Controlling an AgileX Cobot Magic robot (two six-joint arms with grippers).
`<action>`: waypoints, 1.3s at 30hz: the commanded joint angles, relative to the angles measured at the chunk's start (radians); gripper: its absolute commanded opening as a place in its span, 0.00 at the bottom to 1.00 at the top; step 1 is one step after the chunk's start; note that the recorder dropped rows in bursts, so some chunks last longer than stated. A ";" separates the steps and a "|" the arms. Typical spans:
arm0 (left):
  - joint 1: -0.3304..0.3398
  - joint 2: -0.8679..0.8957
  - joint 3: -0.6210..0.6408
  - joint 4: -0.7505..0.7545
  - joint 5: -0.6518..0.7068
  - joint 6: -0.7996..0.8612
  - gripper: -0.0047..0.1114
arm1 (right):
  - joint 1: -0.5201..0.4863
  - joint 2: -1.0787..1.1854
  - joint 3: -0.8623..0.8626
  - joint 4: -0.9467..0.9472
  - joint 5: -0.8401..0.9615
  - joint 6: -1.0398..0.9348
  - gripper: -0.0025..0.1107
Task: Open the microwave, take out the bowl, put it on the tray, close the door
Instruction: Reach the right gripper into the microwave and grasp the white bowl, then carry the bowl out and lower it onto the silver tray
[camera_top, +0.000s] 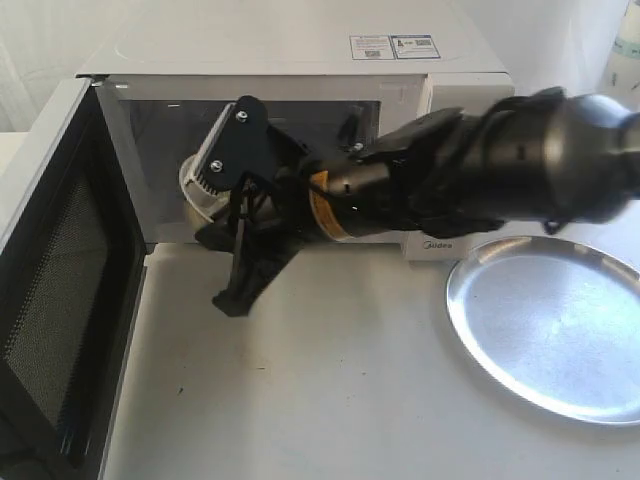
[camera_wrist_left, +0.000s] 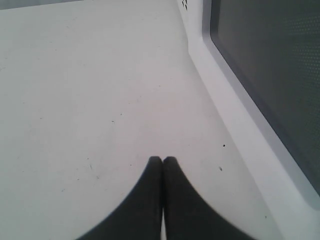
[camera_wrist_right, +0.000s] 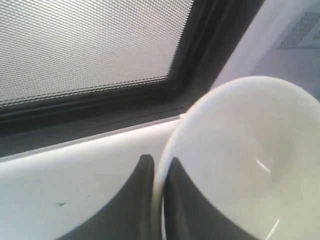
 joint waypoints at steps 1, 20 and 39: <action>-0.005 -0.002 -0.003 -0.009 0.003 0.000 0.04 | -0.002 -0.184 0.166 -0.050 0.018 0.090 0.02; -0.005 -0.002 -0.003 -0.009 0.003 0.000 0.04 | -0.011 -0.384 0.634 0.015 1.025 0.186 0.02; -0.005 -0.002 -0.003 -0.009 0.003 0.000 0.04 | -0.117 0.099 0.347 -0.050 1.105 0.266 0.16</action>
